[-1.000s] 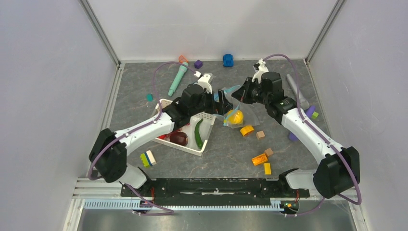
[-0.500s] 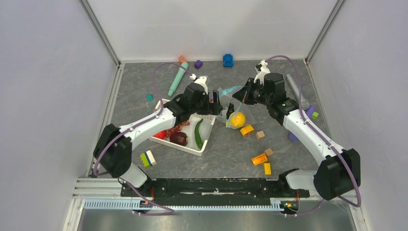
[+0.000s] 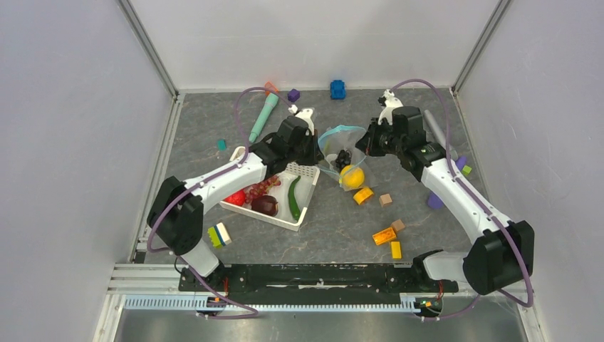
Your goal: Place the food in the zip-top bag and seal the zipper
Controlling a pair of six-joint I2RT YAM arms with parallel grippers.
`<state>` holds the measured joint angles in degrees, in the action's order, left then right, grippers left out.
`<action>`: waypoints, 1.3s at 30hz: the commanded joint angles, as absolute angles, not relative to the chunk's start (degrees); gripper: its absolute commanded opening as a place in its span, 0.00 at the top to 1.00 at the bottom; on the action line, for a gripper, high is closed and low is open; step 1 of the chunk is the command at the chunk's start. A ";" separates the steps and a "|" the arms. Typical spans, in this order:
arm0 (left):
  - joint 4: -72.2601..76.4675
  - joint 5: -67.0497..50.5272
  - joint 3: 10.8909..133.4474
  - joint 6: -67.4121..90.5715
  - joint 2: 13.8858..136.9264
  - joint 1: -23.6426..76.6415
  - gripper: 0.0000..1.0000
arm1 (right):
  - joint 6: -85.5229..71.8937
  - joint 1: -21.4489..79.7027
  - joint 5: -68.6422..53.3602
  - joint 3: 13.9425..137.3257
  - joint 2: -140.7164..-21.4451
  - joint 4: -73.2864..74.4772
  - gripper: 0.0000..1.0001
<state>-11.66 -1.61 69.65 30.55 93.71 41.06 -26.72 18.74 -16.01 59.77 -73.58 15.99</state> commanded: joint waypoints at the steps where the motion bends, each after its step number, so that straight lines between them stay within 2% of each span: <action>1: -10.28 -3.94 74.41 28.45 89.39 41.22 0.98 | -14.86 18.54 -0.81 64.69 -76.04 27.99 0.98; 3: -10.29 -5.60 75.77 28.56 89.57 41.22 0.98 | -13.73 18.54 8.68 64.69 -76.25 29.52 0.97; 7: -10.36 -6.76 78.99 29.36 90.94 41.39 0.98 | -12.33 18.54 16.29 66.58 -76.27 30.63 0.94; 12: -12.25 -5.71 83.99 30.21 94.79 41.48 0.98 | -12.08 18.57 10.41 69.19 -75.03 28.45 0.81; 15: -13.45 -6.24 86.30 31.00 97.48 41.47 0.95 | -12.48 18.54 4.79 68.83 -74.57 26.91 0.76; 16: -13.38 -6.82 86.90 31.09 98.12 41.48 0.94 | -12.62 18.54 3.79 68.61 -74.51 26.53 0.78; 18: -13.34 -7.94 87.80 31.21 99.56 41.48 0.89 | -13.75 18.54 3.87 67.64 -74.37 24.88 0.96; 19: -13.42 -8.29 88.45 31.27 100.05 41.49 0.89 | -14.21 18.54 3.74 67.22 -74.21 23.68 1.00; 21: -14.11 -8.46 89.40 31.10 101.08 41.47 0.86 | -14.75 18.54 3.25 67.15 -74.36 22.30 1.00; 22: -14.60 -8.08 89.87 30.85 101.41 41.48 0.80 | -14.75 18.54 2.25 67.22 -74.42 21.86 1.00; 23: -15.13 -7.72 90.14 30.57 101.45 41.40 0.67 | -14.84 18.53 1.36 67.38 -74.46 21.51 1.00; 25: -15.62 -7.02 89.84 29.60 100.57 41.41 0.27 | -14.85 18.54 0.19 67.84 -74.70 21.34 1.00; 26: -15.64 -6.71 89.34 28.82 99.94 41.37 0.01 | -14.85 18.52 0.18 67.96 -74.78 21.32 1.00; 32: -16.77 -7.99 84.02 22.23 92.23 41.40 0.00 | -14.56 18.54 -3.28 67.64 -74.20 21.41 1.00; 39: -20.88 -4.60 69.23 18.90 75.86 41.31 0.00 | -13.81 18.55 -4.75 67.24 -74.50 21.32 1.00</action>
